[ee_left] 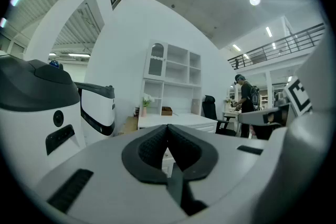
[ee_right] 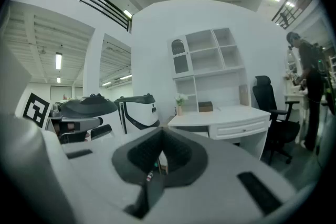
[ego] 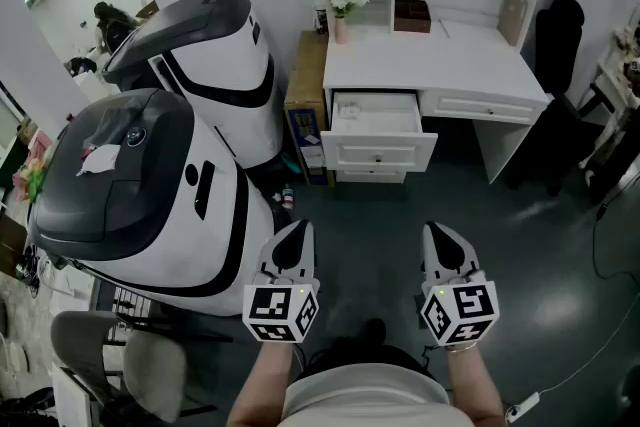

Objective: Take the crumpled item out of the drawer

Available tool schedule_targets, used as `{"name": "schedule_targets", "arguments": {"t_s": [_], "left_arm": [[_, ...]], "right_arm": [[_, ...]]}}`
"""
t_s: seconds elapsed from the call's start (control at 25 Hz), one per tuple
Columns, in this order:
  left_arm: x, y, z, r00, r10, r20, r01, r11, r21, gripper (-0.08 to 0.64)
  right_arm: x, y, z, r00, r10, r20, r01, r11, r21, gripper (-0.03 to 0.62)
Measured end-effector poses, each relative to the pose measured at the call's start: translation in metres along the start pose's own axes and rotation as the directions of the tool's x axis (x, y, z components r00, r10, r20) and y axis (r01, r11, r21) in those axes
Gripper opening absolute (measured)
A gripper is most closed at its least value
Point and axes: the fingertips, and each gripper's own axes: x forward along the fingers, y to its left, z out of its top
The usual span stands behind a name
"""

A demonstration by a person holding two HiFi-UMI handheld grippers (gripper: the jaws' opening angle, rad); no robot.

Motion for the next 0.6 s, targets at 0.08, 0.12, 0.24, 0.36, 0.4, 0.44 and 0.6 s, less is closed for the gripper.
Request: {"name": "schedule_targets", "arguments": {"t_s": [0.08,0.12,0.24,0.36,0.4,0.44,0.6], "left_arm": [[0.008,0.000,-0.004,1.000,0.009,-0.004,-0.009,1.000,-0.012,-0.006],[0.012,0.000,-0.006,1.000,0.012,-0.007,-0.012,1.000,-0.027,-0.006],[0.022,-0.001,-0.015,1.000,0.009,-0.020,-0.011,0.994,-0.106,-0.006],[0.031,-0.001,-0.023,0.999,0.017,-0.040,-0.022,0.992,-0.122,-0.006],[0.034,-0.001,-0.025,0.999,0.024,-0.046,-0.029,0.993,-0.116,-0.006],[0.037,-0.002,-0.026,0.998,0.030,-0.051,-0.036,0.993,-0.111,-0.006],[0.048,-0.008,-0.022,0.998,0.049,-0.048,-0.053,0.995,-0.088,-0.006]], "right_arm": [[0.007,-0.007,-0.001,1.000,0.011,0.008,-0.011,1.000,0.000,0.002],[0.010,-0.011,-0.002,1.000,0.014,0.008,-0.014,1.000,0.000,0.002],[0.016,-0.023,-0.006,1.000,0.012,-0.002,-0.012,1.000,-0.001,0.002],[0.021,-0.032,-0.009,1.000,0.020,-0.005,-0.020,1.000,0.007,0.002],[0.023,-0.035,-0.009,1.000,0.021,-0.004,-0.021,1.000,0.012,0.002],[0.024,-0.039,-0.009,1.000,0.021,-0.003,-0.021,1.000,0.015,0.002],[0.028,-0.053,-0.007,1.000,0.012,0.000,-0.012,1.000,0.006,0.002]]}}
